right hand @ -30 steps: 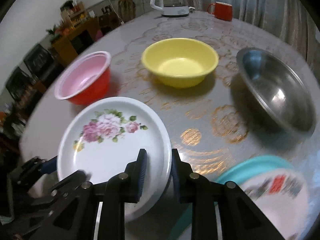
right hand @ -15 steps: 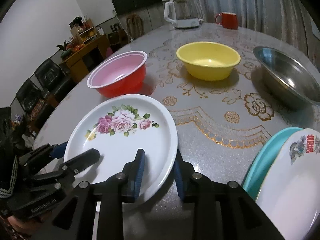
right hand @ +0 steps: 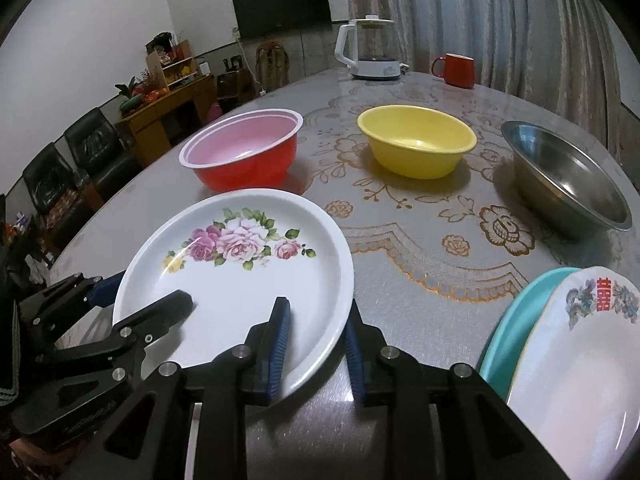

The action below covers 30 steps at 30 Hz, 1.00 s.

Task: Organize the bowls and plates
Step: 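Lift the rose-print plate with both grippers and carry it over the large white plate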

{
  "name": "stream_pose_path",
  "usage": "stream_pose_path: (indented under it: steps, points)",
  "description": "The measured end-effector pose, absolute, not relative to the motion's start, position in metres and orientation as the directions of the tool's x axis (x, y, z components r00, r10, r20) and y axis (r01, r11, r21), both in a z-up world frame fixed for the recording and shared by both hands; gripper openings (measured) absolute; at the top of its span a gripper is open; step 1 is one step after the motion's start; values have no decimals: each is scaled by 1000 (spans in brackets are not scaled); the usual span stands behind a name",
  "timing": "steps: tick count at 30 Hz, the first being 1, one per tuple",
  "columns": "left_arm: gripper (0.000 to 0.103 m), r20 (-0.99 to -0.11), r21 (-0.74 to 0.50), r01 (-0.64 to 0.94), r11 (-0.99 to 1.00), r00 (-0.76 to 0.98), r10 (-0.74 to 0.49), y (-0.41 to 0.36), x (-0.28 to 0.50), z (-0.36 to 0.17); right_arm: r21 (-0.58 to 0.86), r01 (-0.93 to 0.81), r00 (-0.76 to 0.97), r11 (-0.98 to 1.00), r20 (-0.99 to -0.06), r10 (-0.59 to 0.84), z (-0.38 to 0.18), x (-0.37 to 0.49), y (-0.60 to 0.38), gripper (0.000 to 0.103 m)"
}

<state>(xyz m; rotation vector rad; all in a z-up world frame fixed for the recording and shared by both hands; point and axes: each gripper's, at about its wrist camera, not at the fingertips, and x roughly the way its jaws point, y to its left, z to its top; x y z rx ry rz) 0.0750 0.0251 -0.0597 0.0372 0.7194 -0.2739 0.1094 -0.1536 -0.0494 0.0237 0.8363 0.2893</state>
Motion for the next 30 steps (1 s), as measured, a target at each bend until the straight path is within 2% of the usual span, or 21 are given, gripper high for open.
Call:
stream_pose_path:
  steps: [10,30]
  points:
    - [48,-631,-28,264,964,743,-222,27,59,-57,158,-274,628,949,-717,301,-51,97,-153,25]
    - [49,-549,-61,330,942,777,-308,4,31,-21,184,-241,702,953,-645,302,-11,51,-181,25]
